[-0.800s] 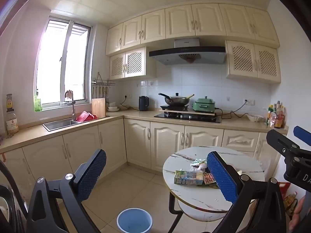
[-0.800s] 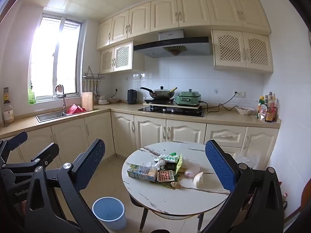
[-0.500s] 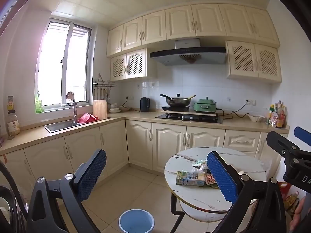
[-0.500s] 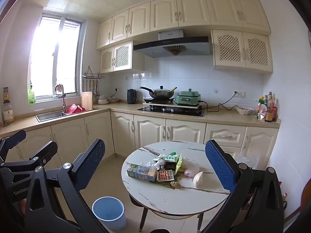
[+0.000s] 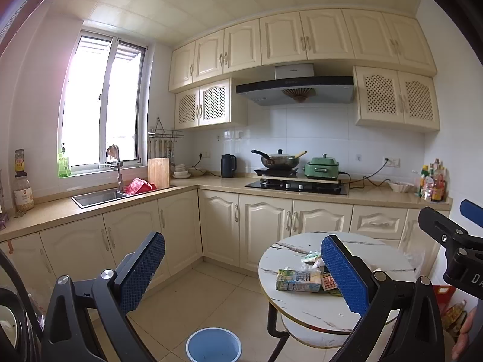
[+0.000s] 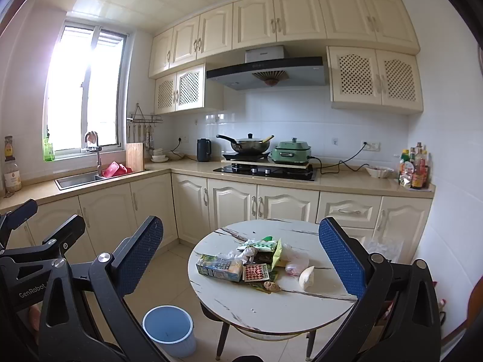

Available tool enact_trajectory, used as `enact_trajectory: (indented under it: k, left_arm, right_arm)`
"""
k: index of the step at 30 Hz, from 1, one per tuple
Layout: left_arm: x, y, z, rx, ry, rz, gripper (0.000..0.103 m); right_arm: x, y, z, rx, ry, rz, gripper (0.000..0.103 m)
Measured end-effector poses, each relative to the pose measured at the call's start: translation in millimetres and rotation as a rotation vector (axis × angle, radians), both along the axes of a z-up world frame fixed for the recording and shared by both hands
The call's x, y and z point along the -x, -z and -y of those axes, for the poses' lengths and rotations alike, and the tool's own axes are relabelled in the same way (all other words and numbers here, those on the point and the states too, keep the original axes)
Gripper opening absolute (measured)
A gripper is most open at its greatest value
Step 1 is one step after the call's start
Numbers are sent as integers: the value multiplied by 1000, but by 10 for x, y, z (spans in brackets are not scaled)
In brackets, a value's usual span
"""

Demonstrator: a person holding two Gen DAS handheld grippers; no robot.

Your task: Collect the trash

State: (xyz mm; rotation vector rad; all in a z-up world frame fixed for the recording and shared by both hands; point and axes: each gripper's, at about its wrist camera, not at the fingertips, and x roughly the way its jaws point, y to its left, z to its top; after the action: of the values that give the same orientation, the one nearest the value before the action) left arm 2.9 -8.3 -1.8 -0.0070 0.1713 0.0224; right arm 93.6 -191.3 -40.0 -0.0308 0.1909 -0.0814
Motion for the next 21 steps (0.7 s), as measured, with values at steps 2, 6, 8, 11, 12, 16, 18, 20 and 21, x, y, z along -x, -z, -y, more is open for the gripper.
enact_trajectory:
  k: [2, 6, 8, 11, 12, 16, 18, 20, 21]
  left_arm:
    - [55, -16, -56, 3, 0, 2, 102]
    - [49, -3, -64, 6, -2, 5, 102]
    - [40, 3, -68, 8, -1, 4, 102]
    - [38, 13, -51, 6, -2, 6, 102]
    - [34, 17, -51, 7, -3, 6, 102]
    - [32, 22, -60, 9, -3, 8, 102]
    - [19, 32, -62, 10, -3, 7, 102]
    - [3, 42, -65, 8, -3, 6, 102]
    - [-4, 47, -66, 9, -3, 6, 102]
  right_arm:
    - [-2, 4, -3, 0, 3, 0, 103]
    - [-14, 12, 3, 0, 2, -2, 103]
    - [-14, 19, 1, 0, 2, -2, 103]
    - [-15, 21, 1, 1, 2, -2, 103]
    - [-16, 18, 0, 1, 2, -3, 103]
    - [-16, 10, 2, 0, 3, -4, 103]
    - [-27, 23, 11, 0, 4, -5, 103]
    - [-27, 23, 17, 0, 4, -5, 103]
    - [-27, 24, 18, 0, 4, -5, 103]
